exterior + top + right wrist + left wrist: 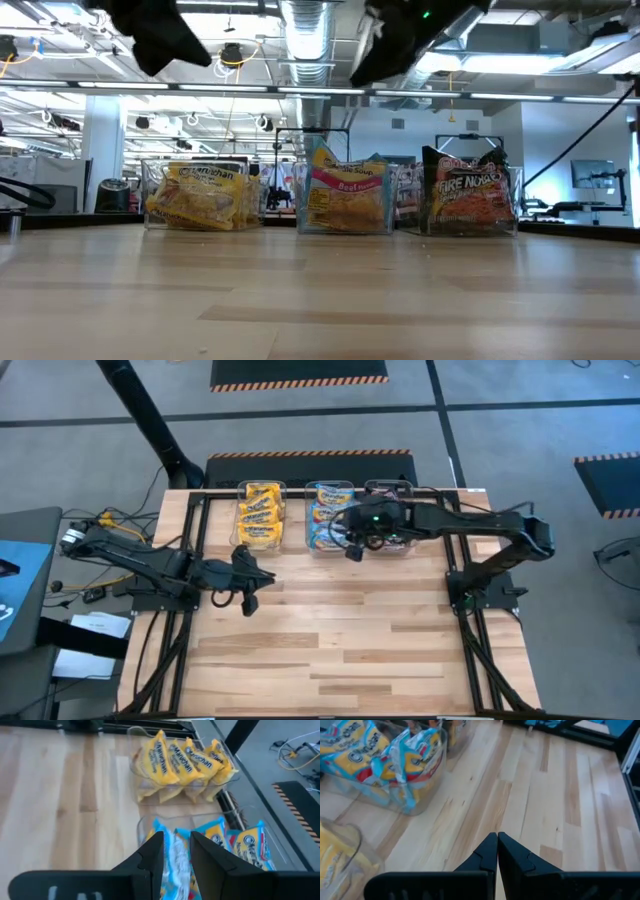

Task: Sort Maruchan noodles
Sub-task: Return to Home Position

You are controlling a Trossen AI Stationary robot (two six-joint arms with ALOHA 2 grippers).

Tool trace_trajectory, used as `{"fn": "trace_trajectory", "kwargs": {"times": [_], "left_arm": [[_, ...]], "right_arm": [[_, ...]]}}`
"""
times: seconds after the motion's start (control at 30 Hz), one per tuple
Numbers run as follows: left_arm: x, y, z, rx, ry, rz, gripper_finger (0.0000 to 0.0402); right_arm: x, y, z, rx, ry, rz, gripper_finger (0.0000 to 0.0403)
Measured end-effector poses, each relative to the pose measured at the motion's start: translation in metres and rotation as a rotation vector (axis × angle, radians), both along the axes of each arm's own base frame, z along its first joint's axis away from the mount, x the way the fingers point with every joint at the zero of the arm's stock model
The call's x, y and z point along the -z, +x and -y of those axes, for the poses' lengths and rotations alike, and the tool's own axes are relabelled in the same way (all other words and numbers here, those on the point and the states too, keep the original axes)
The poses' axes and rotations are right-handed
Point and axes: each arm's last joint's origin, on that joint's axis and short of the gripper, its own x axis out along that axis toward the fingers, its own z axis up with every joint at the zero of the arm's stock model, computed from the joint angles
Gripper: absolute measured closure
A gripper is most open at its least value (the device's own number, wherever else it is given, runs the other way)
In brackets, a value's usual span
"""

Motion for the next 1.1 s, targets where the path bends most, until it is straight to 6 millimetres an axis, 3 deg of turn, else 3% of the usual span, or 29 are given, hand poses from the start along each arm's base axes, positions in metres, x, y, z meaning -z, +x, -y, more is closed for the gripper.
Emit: {"fn": "trace_trajectory", "kwargs": {"times": [0.27,0.47,0.8,1.1], "left_arm": [[0.025,-0.027,-0.007,-0.010,-0.017,0.141,0.0402],[0.052,-0.039,-0.007,0.125,-0.013,0.303,0.0401],[0.091,-0.057,-0.007,0.314,0.016,0.319,0.0402],[0.113,-0.076,-0.009,0.436,0.051,0.459,0.0401]], "right_arm": [[-0.035,-0.042,-0.025,-0.030,0.039,0.020,0.0285],[-0.047,-0.063,-0.038,-0.063,0.037,0.083,0.0285],[-0.006,-0.089,-0.054,-0.082,0.106,0.128,0.0285],[0.032,-0.109,-0.065,-0.117,0.177,0.257,0.0285]]}}
